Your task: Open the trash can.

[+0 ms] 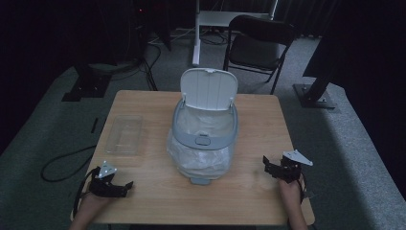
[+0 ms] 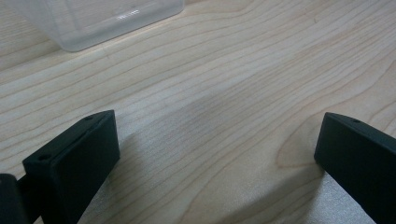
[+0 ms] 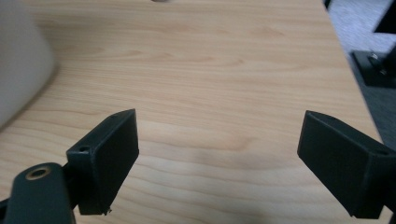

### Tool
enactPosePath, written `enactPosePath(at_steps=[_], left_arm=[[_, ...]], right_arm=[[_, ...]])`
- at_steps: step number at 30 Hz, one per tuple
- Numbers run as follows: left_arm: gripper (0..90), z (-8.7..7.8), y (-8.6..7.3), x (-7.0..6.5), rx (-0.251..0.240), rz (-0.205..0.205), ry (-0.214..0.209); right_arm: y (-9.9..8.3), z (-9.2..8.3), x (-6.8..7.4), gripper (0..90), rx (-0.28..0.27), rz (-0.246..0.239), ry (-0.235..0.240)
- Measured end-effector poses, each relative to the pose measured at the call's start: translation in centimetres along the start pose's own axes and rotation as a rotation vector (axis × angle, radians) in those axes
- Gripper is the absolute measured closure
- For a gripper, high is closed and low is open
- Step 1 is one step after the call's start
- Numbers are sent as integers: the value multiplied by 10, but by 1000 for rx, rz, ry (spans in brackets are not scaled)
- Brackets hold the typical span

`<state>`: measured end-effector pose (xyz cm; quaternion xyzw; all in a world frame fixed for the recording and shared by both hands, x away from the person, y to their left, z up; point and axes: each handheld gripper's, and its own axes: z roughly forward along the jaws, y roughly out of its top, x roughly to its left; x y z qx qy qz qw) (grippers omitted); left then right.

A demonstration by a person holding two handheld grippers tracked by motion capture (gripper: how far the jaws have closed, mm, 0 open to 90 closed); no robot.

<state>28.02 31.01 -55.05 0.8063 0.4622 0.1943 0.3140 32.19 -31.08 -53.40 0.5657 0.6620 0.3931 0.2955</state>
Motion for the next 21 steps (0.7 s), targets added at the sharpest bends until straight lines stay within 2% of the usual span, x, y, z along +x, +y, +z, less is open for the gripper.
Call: enactPosePath(at_steps=[3, 7, 9, 11, 13, 21], left_arm=[[7, 0, 0, 0, 0, -1, 0], [7, 0, 0, 0, 0, -2, 1], [7, 0, 0, 0, 0, -4, 3], [7, 0, 0, -1, 0, -7, 7], [7, -1, -1, -1, 1, -10, 9], [7, -2, -2, -1, 1, -5, 3]], right_arm=[[-3, 3, -3, 119, 23, 17, -22], [-7, 9, -3, 119, 75, -12, -65], [-10, 14, -4, 119, 100, -1, -73], [-11, 16, -4, 119, 103, 7, -93], [-10, 18, -5, 119, 120, 18, -92], [-12, 17, -10, 119, 159, 75, -132]])
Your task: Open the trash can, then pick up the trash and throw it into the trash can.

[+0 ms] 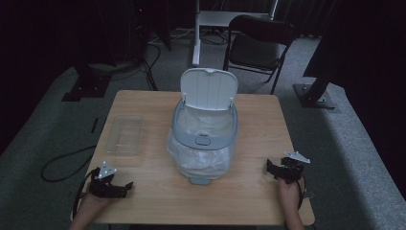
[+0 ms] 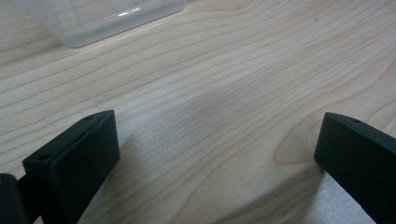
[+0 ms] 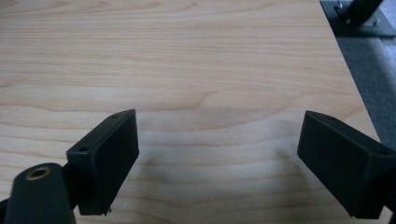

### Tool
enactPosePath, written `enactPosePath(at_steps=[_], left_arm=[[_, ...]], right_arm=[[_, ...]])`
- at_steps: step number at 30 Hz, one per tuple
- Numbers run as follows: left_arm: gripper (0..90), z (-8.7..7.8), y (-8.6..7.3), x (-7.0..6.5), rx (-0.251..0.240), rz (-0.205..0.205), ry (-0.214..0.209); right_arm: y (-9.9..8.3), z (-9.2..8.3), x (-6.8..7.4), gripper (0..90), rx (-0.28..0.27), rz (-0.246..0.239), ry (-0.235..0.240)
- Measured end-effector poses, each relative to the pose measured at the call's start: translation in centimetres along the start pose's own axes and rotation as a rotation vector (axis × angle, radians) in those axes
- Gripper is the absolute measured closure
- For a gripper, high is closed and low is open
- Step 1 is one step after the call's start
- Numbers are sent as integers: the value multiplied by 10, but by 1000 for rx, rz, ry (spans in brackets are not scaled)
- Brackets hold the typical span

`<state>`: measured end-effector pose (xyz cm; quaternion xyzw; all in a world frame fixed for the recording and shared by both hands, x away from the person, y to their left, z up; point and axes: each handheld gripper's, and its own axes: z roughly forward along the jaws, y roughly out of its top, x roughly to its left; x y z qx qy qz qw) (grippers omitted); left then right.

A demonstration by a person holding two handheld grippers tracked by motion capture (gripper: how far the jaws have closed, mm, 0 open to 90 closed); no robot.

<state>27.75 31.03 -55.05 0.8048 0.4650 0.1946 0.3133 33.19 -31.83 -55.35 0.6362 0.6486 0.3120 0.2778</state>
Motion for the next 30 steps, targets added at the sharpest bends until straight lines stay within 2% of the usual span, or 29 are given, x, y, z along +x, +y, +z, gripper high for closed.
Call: enactPosePath(at_steps=[2, 4, 8, 11, 15, 17, 18, 23, 27, 30], left_arm=[[7, -1, 0, 1, 9, 4, -2], [7, -1, 1, 1, 14, 2, -2], [8, -6, 2, -2, 30, 17, -1], [8, -17, 7, -2, -10, -19, -14], [8, -27, 14, 0, -40, -41, -10], [8, -27, 14, 0, -40, -41, -10], [8, -31, 19, 4, -43, -64, -16], [8, -31, 21, 13, -31, -91, -10], [8, -31, 26, 19, -30, -101, -19], [8, -30, 31, 24, -43, -117, -42]], right_arm=[[0, 0, 0, 119, 15, 4, 4], [-1, 2, 2, 115, 48, -17, -21], [-1, 2, 1, 120, 47, -14, -19], [-1, 1, 0, 119, 47, -20, -11], [-2, 0, 0, 120, 47, -17, -14], [-2, 0, 0, 120, 48, -16, -15], [-2, 0, 0, 120, 47, -16, -15], [-2, 0, 1, 121, 48, -18, -13], [-2, 0, 1, 121, 48, -21, -11], [-2, 0, 1, 120, 48, -21, -9]])
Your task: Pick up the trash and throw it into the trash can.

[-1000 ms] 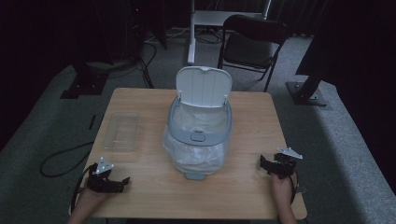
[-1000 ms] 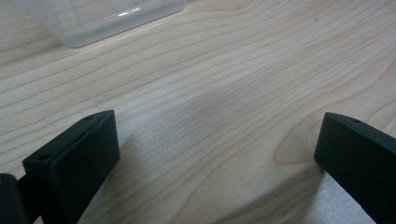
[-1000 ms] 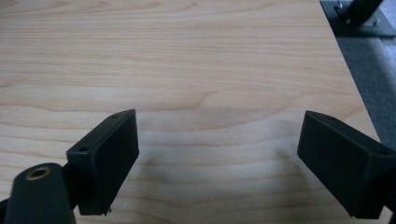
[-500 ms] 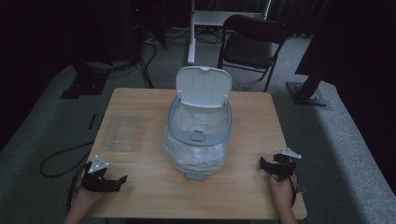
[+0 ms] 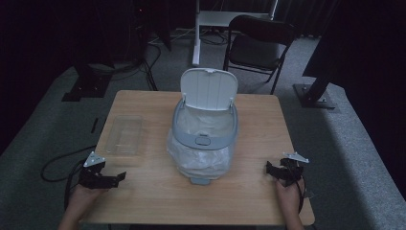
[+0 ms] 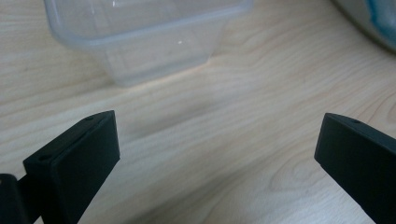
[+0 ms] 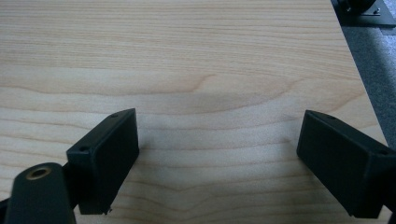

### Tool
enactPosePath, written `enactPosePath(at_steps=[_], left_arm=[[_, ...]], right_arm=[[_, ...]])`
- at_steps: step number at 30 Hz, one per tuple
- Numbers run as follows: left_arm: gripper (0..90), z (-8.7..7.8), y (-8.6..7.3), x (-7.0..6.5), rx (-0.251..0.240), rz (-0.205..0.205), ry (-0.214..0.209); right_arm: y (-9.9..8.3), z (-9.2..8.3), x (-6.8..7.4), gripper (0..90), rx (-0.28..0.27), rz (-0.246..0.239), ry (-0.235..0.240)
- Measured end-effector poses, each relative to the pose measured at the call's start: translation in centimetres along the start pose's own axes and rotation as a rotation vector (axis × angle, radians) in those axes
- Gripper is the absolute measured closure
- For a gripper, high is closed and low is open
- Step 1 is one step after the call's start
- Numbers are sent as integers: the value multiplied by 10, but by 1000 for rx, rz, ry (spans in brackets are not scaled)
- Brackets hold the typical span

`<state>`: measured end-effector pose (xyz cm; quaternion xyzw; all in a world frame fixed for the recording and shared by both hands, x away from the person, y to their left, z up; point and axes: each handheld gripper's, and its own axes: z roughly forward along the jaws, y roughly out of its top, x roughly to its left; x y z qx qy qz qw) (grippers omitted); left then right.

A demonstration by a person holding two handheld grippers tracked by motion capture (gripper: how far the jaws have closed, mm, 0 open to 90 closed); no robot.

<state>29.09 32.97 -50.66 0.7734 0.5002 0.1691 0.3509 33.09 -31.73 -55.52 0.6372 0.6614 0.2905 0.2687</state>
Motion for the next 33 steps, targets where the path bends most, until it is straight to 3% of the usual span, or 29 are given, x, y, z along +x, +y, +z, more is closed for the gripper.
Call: enactPosePath(at_steps=[3, 11, 17, 23, 28, 30, 33], left_arm=[[8, 2, 4, 1, -6, -6, -4], [8, 7, 23, 4, 4, 29, -16], [8, 8, 44, 4, 3, 60, 2], [8, 10, 62, 12, -21, 45, 8], [8, 18, 75, 18, -14, 64, 22], [8, 20, 79, 22, -19, 49, -4], [8, 25, 86, 30, -21, 35, -1]], right_arm=[[0, 0, 0, 121, 0, -1, 1], [0, 0, 0, 121, 0, -2, 2], [0, 0, 0, 121, -1, -2, 3], [0, 0, 0, 121, 0, -2, 3], [0, 0, 0, 121, 0, -3, 4], [0, 0, 0, 121, 0, -3, 4], [0, 0, 0, 121, 0, -2, 4]])
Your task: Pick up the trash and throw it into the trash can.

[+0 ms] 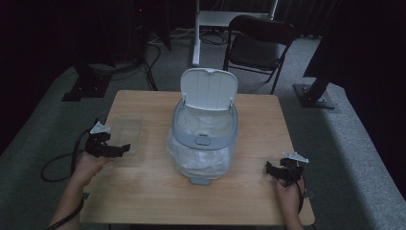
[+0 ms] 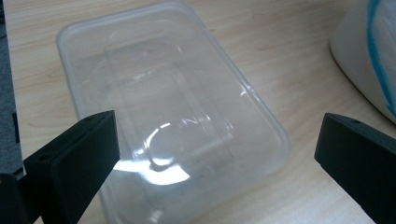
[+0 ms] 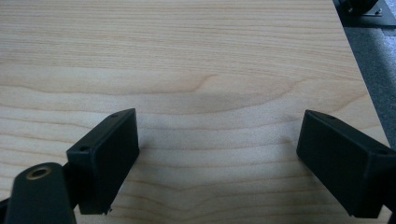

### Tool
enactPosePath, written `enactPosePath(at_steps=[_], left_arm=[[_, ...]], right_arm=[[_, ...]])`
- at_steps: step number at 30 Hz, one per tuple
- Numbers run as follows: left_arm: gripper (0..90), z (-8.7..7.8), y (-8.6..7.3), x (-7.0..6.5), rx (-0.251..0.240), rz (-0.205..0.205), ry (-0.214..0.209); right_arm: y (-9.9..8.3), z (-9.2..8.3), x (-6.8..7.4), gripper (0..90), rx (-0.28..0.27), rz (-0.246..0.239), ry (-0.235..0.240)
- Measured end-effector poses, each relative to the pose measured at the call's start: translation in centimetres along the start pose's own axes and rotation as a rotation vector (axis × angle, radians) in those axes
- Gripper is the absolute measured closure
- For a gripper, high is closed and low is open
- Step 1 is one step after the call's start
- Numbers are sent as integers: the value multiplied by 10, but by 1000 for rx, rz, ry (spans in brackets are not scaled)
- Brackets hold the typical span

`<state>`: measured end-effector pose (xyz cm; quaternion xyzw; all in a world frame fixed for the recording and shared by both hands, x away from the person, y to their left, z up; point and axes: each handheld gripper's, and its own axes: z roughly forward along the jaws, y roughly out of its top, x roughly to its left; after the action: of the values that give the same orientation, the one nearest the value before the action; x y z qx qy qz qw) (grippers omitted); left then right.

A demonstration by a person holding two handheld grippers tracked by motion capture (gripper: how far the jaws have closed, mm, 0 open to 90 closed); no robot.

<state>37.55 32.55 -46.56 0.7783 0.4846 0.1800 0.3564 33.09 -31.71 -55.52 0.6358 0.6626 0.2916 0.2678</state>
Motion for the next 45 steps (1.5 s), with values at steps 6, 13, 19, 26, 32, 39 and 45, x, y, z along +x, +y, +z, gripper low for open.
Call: enactPosePath(at_steps=[6, 13, 19, 26, 32, 39, 45], left_arm=[[8, 7, 15, 17, -13, -25, 6], [8, 21, 24, 35, -21, -32, 18], [8, 36, 27, 50, -6, -46, 13], [43, 49, 26, 67, -11, -92, 25], [60, 56, 27, 79, -13, -143, -3], [155, 65, 26, 81, 3, -116, -36], [244, 67, 22, 84, -13, -158, -70]], right_arm=[[0, 0, 0, 121, 0, 0, 0], [0, 0, 0, 121, 0, -3, 3], [0, 0, 0, 121, -1, -3, 3], [0, 0, -1, 121, -1, -7, 6], [0, 0, -1, 121, -1, -7, 6], [0, 0, -1, 121, -1, -7, 6], [0, 0, -1, 121, -1, -7, 6]])
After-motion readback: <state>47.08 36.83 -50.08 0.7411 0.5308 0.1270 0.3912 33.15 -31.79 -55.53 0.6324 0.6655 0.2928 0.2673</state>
